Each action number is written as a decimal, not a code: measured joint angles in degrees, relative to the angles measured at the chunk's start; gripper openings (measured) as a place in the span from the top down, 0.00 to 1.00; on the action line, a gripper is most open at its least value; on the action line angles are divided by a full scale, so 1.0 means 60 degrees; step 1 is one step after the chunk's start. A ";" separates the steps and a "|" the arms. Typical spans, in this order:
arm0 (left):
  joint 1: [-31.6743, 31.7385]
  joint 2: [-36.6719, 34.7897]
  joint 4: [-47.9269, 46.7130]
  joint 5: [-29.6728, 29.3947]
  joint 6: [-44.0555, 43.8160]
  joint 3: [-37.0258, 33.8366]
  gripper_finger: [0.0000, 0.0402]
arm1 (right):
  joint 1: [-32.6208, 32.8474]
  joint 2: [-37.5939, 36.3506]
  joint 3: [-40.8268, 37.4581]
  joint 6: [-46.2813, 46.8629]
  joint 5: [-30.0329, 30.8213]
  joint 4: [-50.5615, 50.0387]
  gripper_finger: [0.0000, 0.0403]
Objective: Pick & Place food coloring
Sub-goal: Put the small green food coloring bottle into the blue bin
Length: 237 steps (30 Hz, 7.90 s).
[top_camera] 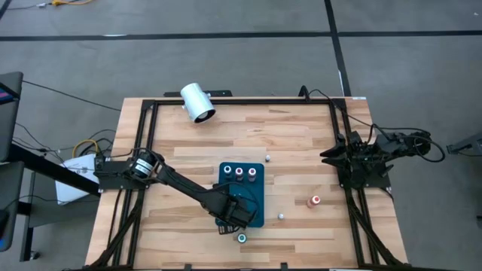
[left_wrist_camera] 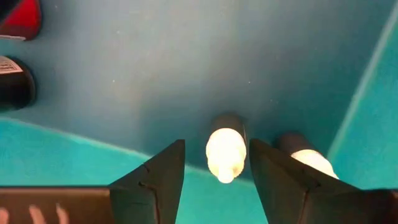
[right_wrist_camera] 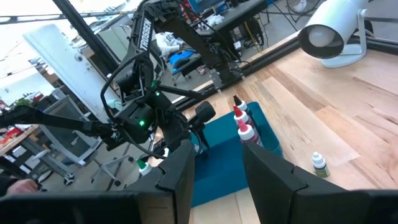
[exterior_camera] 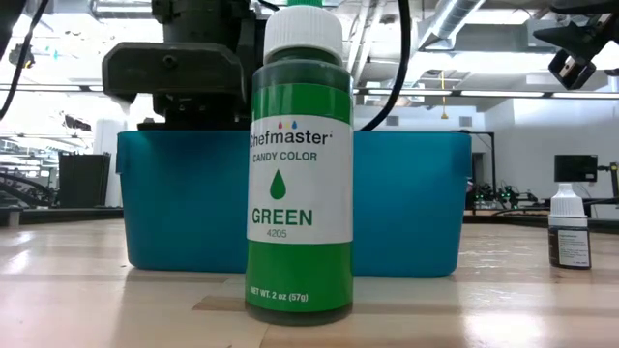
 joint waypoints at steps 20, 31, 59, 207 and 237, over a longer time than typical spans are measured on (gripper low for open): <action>0.0068 -0.0982 -0.0395 -0.0532 -0.0282 0.0000 0.57 | -0.0001 -0.0001 0.0000 0.0001 0.0000 0.0006 0.69; 0.0321 -0.2703 -0.0448 0.0150 -0.1563 0.0004 0.57 | -0.0001 -0.0002 0.0000 0.0001 0.0000 0.0004 0.69; -0.0581 -0.5176 -0.1510 -0.2578 -0.2835 -0.0047 0.57 | 0.0004 0.0000 0.0000 -0.0181 -0.0042 0.0004 0.69; 0.0273 -1.5293 0.7618 -0.4269 -0.0739 -1.1548 0.57 | -0.5140 1.6440 0.5537 -0.7333 -0.2750 0.0532 0.66; 0.0273 -1.5289 0.7597 -0.4263 -0.0363 -1.1548 0.57 | -0.4899 1.6105 0.6638 -0.7008 -0.2751 -0.2275 0.88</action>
